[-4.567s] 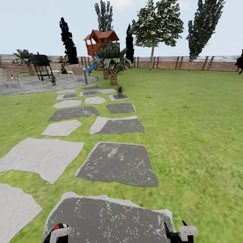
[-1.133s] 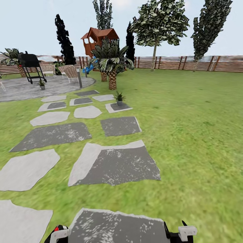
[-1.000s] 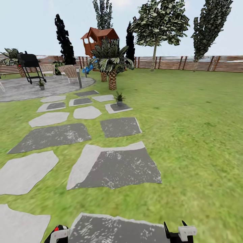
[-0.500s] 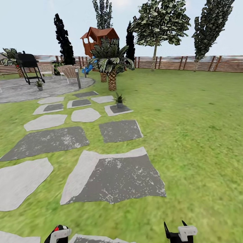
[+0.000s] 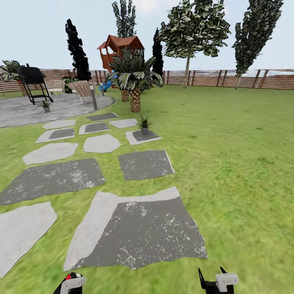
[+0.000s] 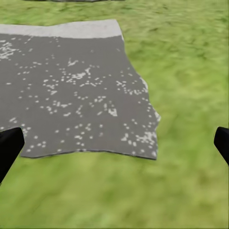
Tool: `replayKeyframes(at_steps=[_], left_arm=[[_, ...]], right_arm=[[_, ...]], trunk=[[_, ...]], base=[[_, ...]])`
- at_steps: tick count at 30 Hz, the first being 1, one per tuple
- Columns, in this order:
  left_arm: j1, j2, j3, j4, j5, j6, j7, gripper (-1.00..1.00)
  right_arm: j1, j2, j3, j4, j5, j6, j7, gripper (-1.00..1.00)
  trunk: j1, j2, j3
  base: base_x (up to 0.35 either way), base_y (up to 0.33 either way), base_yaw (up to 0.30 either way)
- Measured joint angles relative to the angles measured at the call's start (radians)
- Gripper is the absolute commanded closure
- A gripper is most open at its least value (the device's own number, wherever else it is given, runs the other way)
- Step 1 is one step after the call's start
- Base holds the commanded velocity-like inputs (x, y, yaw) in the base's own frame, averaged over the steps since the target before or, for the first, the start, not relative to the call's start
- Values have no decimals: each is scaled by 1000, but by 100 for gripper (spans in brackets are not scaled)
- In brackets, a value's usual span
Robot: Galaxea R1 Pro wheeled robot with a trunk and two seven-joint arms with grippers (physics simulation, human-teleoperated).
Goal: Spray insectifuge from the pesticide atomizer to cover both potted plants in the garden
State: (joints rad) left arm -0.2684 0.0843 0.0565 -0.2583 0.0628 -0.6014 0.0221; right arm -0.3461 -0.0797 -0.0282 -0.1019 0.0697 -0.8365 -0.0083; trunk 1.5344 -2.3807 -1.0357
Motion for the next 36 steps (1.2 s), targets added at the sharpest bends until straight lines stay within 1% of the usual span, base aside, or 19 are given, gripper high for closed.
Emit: replayKeyframes(at_steps=[27,36], left_arm=[[0,0,0,0,0,0,0,100],[1,0,0,-1,0,0,0,100]], right_arm=[[0,0,1,0,0,0,0,-100],[0,0,1,0,0,0,0,-100]], trunk=[[0,0,0],[0,0,0]], base=[[338,1,0],[338,71,0]])
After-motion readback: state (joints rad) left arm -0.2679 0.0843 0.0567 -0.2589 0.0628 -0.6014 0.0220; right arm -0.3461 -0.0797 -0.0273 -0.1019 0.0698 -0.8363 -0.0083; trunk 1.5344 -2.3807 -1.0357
